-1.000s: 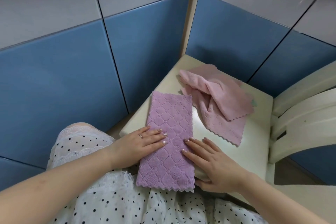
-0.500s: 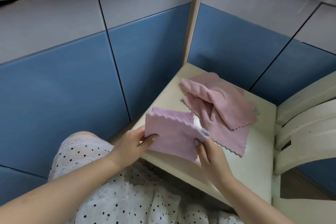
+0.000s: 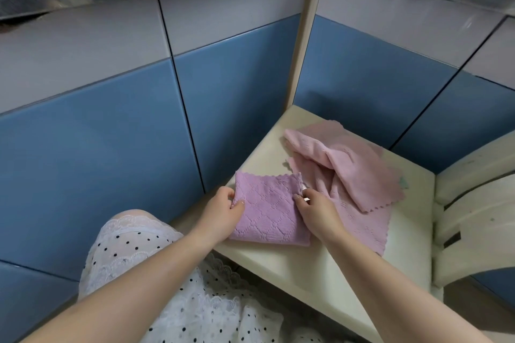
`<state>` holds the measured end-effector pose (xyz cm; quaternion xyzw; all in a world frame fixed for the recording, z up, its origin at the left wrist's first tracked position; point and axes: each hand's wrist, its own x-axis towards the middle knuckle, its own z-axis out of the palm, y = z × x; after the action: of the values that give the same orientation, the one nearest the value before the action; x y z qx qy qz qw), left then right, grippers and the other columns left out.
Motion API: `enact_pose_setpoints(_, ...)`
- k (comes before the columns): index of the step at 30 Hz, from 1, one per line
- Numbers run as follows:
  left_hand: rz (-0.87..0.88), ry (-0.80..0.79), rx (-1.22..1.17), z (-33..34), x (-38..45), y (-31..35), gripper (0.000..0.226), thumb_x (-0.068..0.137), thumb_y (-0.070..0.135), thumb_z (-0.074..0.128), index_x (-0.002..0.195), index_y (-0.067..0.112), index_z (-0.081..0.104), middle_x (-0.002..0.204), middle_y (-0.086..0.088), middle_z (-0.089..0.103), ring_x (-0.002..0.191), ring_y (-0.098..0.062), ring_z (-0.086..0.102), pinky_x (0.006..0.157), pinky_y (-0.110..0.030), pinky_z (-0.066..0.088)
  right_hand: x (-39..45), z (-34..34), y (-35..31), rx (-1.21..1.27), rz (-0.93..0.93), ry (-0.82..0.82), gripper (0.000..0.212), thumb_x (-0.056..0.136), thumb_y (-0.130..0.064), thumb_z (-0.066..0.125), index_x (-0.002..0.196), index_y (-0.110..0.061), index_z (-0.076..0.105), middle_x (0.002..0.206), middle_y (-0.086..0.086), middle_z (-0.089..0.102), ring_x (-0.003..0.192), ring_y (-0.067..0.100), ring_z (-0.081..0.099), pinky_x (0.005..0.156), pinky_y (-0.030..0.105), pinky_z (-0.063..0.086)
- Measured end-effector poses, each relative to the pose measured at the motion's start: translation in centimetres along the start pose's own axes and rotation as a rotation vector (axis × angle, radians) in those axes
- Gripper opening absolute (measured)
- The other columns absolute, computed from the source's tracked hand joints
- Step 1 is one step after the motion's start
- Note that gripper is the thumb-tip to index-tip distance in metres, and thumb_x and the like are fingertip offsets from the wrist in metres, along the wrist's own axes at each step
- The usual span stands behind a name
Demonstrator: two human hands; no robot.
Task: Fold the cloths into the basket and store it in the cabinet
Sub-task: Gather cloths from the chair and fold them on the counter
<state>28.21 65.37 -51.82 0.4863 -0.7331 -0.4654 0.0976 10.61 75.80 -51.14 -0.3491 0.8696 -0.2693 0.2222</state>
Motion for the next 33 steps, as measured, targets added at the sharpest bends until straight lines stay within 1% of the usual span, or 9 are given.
enact_pose_setpoints(4, -0.015, -0.018, 0.020, -0.1, 0.1, 0.0, 0.029, 0.093, 0.033, 0.049, 0.115, 0.015, 0.043, 0.098, -0.002, 0.063, 0.090, -0.015, 0.060, 0.075, -0.034, 0.049, -0.2, 0.2, 0.2, 0.052, 0.036, 0.009, 0.016, 0.092, -0.026, 0.053, 0.092, -0.013, 0.060, 0.094, 0.005, 0.067, 0.093, 0.025, 0.058, 0.067, 0.028, 0.031)
enact_pose_setpoints(8, -0.065, -0.066, 0.046, -1.3, -0.1, 0.6, 0.039, 0.091, 0.041, 0.053, 0.116, 0.017, 0.035, 0.097, -0.002, 0.063, 0.089, -0.014, 0.061, 0.077, -0.034, 0.051, 0.2, 0.0, 0.3, 0.076, 0.101, -0.018, 0.032, 0.092, -0.033, 0.053, 0.118, -0.013, 0.055, 0.119, 0.007, 0.062, 0.114, 0.025, 0.053, 0.078, 0.027, 0.034)
enact_pose_setpoints(11, 0.140, 0.127, 0.272, -2.7, -1.0, 1.1, 0.036, 0.091, 0.041, 0.052, 0.116, 0.020, 0.038, 0.091, 0.003, 0.061, 0.085, -0.013, 0.059, 0.075, -0.033, 0.049, 0.3, -1.1, 0.9, 0.010, 0.067, 0.094, 0.040, 0.091, -0.040, 0.050, 0.124, -0.018, 0.049, 0.123, 0.006, 0.058, 0.118, 0.025, 0.050, 0.084, 0.032, 0.039)
enact_pose_setpoints(13, 0.372, 0.284, 0.393, -2.6, -1.1, 1.3, 0.034, 0.093, 0.035, 0.048, 0.122, 0.017, 0.047, 0.108, 0.004, 0.059, 0.103, -0.015, 0.054, 0.088, -0.031, 0.044, 0.2, -1.3, 0.6, -0.083, -0.043, 0.196, 0.042, 0.090, -0.035, 0.050, 0.128, -0.019, 0.048, 0.126, 0.006, 0.053, 0.118, 0.026, 0.049, 0.093, 0.036, 0.041)
enact_pose_setpoints(16, 0.562, 0.238, 0.628, -0.2, -0.3, 2.2, 0.046, 0.092, 0.027, 0.036, 0.134, 0.012, 0.048, 0.141, -0.004, 0.047, 0.136, -0.023, 0.036, 0.112, -0.040, 0.026, -0.5, 0.5, -1.6, -0.274, -0.338, 0.262, 0.045, 0.086, -0.024, 0.043, 0.128, -0.014, 0.055, 0.134, 0.011, 0.052, 0.122, 0.032, 0.048, 0.103, 0.043, 0.034)
enact_pose_setpoints(20, 0.468, 0.012, 0.864, 3.0, 0.5, 2.3, 0.058, 0.099, 0.030, 0.031, 0.150, 0.013, 0.012, 0.159, -0.003, 0.012, 0.147, -0.018, -0.001, 0.118, -0.041, -0.003, -1.3, 3.6, -2.9, -0.441, -0.426, 0.020, 0.069, 0.082, -0.036, 0.005, 0.142, -0.023, 0.036, 0.153, 0.005, 0.028, 0.143, 0.023, 0.022, 0.111, 0.053, 0.017)
enact_pose_setpoints(24, 0.422, 0.004, 0.931, 3.2, 0.9, 1.2, 0.057, 0.101, 0.036, 0.020, 0.151, 0.016, 0.001, 0.160, -0.003, -0.005, 0.146, -0.020, -0.011, 0.117, -0.040, -0.008, -1.2, 4.1, -0.5, -0.541, -0.344, -0.039, 0.077, 0.078, -0.050, -0.006, 0.150, -0.028, 0.014, 0.159, -0.001, 0.012, 0.146, 0.016, 0.007, 0.113, 0.054, 0.008)
enact_pose_setpoints(28, 0.344, 0.016, 0.914, 2.5, 1.5, -0.1, 0.073, 0.094, 0.057, 0.016, 0.151, 0.014, -0.001, 0.159, -0.006, -0.009, 0.146, -0.020, -0.011, 0.118, -0.044, -0.005, -1.3, 3.2, 0.4, -0.566, -0.201, -0.044, 0.081, 0.084, -0.069, 0.003, 0.151, -0.023, 0.003, 0.159, -0.002, 0.000, 0.146, 0.016, -0.001, 0.115, 0.045, 0.010)
enact_pose_setpoints(33, 0.314, 0.007, 0.909, 2.2, 1.8, -0.3, 0.084, 0.088, 0.068, 0.008, 0.150, 0.014, -0.003, 0.159, -0.007, -0.010, 0.146, -0.019, -0.012, 0.117, -0.044, -0.008, -1.1, 2.6, 0.0, -0.538, -0.143, -0.118, 0.080, 0.089, -0.069, 0.016, 0.150, -0.021, -0.002, 0.159, 0.000, -0.006, 0.146, 0.017, -0.005, 0.115, 0.045, 0.011)
